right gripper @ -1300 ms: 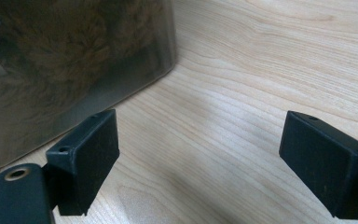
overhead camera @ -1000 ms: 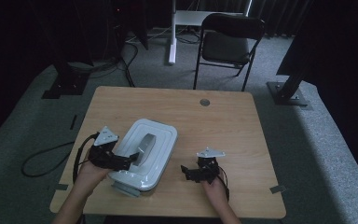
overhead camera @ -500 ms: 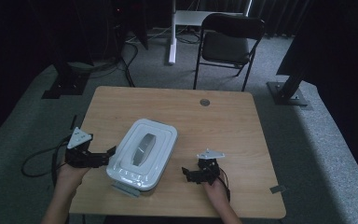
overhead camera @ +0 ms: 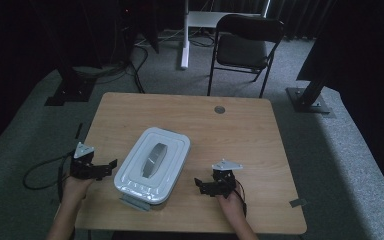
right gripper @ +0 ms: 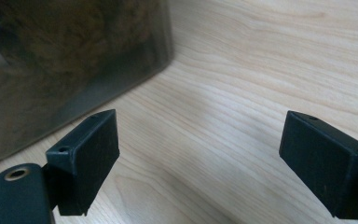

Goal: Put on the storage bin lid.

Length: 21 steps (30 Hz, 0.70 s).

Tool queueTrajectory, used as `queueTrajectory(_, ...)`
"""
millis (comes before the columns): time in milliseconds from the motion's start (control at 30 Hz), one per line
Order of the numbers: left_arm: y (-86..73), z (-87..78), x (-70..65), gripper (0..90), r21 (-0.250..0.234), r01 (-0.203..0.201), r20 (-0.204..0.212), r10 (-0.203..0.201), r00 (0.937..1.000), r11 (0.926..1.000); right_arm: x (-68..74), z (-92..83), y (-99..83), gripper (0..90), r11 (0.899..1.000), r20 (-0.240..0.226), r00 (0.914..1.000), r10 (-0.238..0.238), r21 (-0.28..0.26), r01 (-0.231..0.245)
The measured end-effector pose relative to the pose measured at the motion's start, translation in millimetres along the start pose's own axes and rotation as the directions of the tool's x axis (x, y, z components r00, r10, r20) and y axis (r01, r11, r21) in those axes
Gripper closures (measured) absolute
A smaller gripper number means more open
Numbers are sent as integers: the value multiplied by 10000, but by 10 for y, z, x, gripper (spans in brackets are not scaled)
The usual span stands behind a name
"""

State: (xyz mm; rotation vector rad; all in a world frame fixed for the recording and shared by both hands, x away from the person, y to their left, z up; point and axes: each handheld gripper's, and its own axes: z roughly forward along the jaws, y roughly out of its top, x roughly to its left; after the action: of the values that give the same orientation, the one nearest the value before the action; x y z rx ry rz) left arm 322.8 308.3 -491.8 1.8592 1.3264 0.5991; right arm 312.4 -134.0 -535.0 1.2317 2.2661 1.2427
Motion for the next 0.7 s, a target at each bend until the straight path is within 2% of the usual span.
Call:
queueTrajectory(100,-59,141,-73,13,253,-169,141,166,9998,9995,35,15,22,112,10000,-74,9999,-77,-28,77)
queueTrajectory(200,-83,202,-120,13,393,-211,298,199,9994,9990,58,27,32,112,9999,-123,9998,-131,-2,131)
queueTrajectory(233,-109,255,-175,13,518,-334,467,309,9984,9981,79,29,36,112,9999,-195,9997,-156,-9,156)
queueTrajectory(300,-132,290,-226,13,544,-304,746,263,9969,9981,98,31,38,112,9997,-248,9994,-226,-10,226)
queueTrajectory(333,-132,290,-226,19,544,-304,746,263,9969,9981,103,32,38,112,9997,-272,9993,-241,-6,241)
queueTrajectory(367,-154,301,-243,19,451,-91,847,52,9964,9989,105,32,39,112,9997,-286,9993,-227,6,227)
queueTrajectory(500,-186,298,-289,19,468,64,1032,-112,9946,9989,98,17,47,112,9998,-278,9994,-211,-40,210)
queueTrajectory(667,-188,308,-463,19,602,-334,1344,251,9906,9976,47,-18,65,112,9999,-217,9997,-146,-73,144)
queueTrajectory(700,-188,308,-463,19,602,-334,1344,251,9906,9976,32,-29,69,112,9999,-188,9998,-112,-65,111)
